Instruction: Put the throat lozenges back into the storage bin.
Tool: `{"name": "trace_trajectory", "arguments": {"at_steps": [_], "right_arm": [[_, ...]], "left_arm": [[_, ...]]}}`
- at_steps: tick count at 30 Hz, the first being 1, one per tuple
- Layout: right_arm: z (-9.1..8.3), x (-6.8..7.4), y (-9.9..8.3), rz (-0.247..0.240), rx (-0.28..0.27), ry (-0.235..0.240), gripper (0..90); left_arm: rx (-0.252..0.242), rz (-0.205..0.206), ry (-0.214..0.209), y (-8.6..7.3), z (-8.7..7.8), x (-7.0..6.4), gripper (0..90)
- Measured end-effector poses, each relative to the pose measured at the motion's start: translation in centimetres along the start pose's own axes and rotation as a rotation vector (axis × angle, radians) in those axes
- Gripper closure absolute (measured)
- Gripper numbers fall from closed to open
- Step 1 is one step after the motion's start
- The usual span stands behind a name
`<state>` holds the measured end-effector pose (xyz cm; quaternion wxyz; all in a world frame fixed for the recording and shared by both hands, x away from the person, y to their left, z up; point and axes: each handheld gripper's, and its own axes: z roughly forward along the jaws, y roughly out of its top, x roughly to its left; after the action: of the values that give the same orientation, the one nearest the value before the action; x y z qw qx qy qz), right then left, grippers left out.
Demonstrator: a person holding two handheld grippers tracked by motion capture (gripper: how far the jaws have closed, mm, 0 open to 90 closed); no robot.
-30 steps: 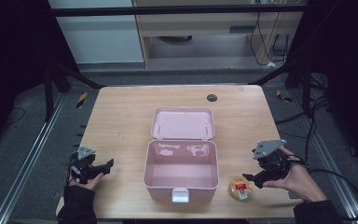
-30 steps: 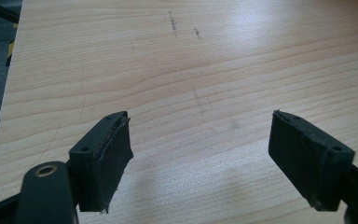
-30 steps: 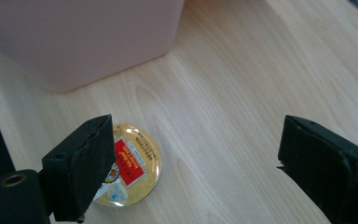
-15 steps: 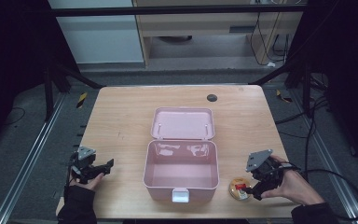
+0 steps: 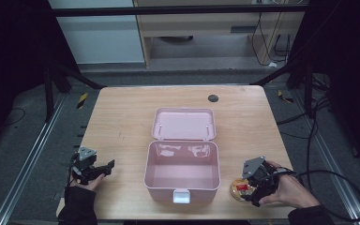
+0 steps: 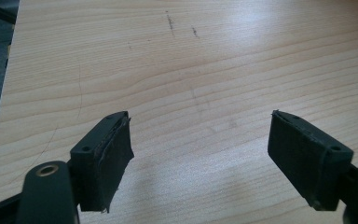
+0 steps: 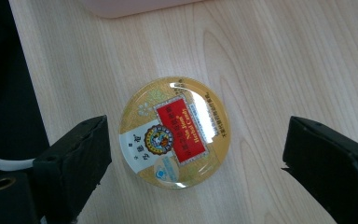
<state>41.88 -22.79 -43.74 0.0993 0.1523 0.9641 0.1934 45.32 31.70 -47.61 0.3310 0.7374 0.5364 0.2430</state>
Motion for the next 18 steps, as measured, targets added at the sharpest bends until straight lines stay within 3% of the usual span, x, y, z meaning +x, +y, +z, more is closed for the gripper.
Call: {"name": "trace_trajectory", "arguments": {"at_steps": [18], "right_arm": [[2.5, 0.6, 0.8, -0.056, 0.105, 0.037, 9.5]], "left_arm": [[0.001, 0.003, -0.001, 0.0, 0.0, 0.0, 20.5]]}}
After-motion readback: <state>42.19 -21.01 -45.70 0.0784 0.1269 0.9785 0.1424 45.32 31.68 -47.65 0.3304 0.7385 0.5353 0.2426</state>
